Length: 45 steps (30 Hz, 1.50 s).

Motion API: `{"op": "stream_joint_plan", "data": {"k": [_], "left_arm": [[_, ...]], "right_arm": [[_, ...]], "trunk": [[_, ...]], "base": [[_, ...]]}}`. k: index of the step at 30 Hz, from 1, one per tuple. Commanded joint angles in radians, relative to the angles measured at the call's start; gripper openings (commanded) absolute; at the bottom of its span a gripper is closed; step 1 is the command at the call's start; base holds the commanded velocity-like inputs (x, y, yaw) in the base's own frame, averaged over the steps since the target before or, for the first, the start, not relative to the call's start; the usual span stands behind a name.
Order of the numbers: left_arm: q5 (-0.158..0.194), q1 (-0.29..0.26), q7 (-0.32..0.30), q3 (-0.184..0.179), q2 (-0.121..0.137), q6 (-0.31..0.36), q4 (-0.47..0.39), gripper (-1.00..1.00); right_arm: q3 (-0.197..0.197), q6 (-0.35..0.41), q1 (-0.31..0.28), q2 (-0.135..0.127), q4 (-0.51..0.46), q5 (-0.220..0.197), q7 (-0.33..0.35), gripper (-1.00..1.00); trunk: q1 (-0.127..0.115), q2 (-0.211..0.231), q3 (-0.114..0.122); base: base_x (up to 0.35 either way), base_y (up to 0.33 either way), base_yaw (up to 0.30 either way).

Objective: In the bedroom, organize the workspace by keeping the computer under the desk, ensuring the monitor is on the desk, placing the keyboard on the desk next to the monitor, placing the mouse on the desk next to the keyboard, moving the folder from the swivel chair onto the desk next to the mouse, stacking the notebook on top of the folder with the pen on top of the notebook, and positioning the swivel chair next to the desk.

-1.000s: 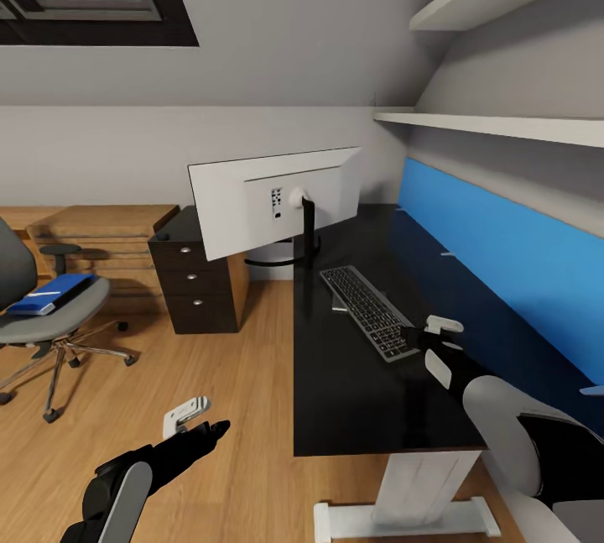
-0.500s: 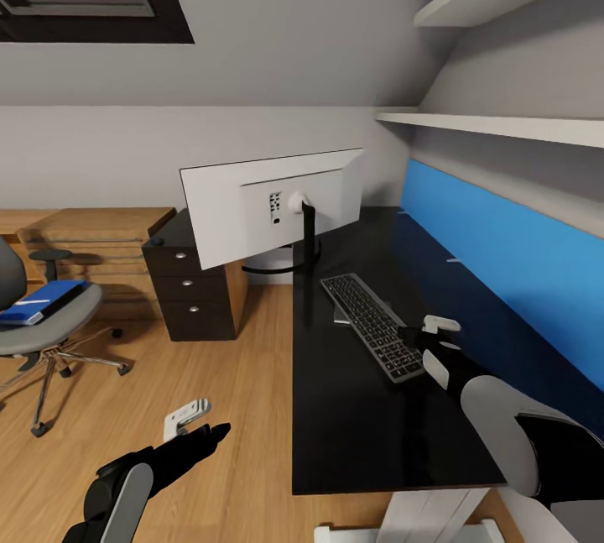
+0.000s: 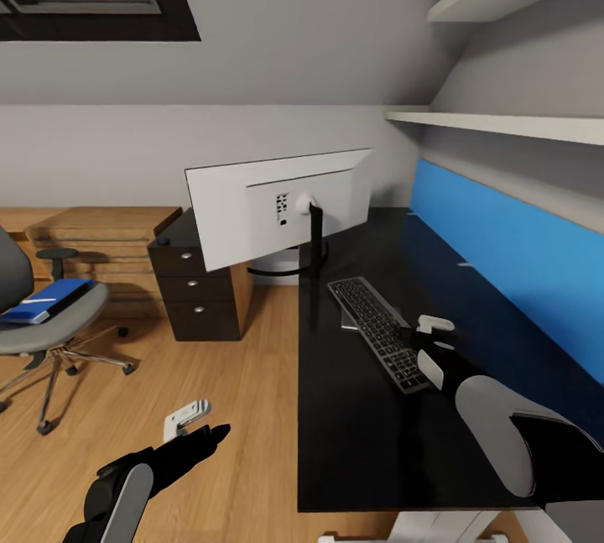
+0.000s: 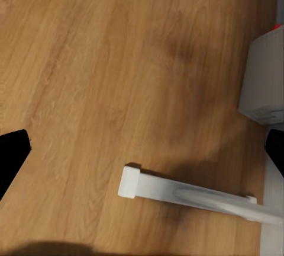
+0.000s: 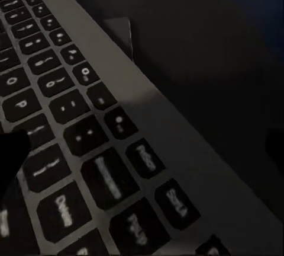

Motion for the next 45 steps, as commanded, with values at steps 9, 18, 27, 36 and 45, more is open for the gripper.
{"op": "stream_joint_plan", "data": {"k": [9,18,27,36,45], "left_arm": [[0.011,-0.001,0.008,0.002,-0.001,0.005,-0.001,1.00],[0.011,-0.001,0.008,0.002,-0.001,0.005,-0.001,1.00],[0.011,-0.001,0.008,0.001,-0.002,0.004,-0.001,1.00],[0.012,-0.001,0.008,0.001,-0.001,0.005,0.003,1.00],[0.012,-0.001,0.008,0.001,-0.002,0.004,0.004,1.00]], "right_arm": [[-0.001,-0.002,-0.001,0.009,0.000,0.006,-0.001,1.00],[-0.001,-0.003,-0.001,0.009,0.000,0.050,0.000,1.00],[-0.003,-0.003,-0.001,0.007,0.000,0.061,-0.001,1.00],[-0.003,-0.003,-0.001,0.005,0.000,0.061,-0.001,1.00],[-0.003,-0.003,-0.001,0.005,0.000,0.061,-0.001,1.00]], "trunk": [[0.000,-0.001,-0.008],[0.000,-0.001,-0.009],[0.000,-0.001,-0.009],[0.000,-0.001,-0.009],[0.000,-0.001,-0.009]], "base": [[0.007,0.000,0.154],[0.001,0.000,0.028],[0.171,0.000,0.002],[0.063,0.000,0.000],[0.003,0.000,0.000]]}}
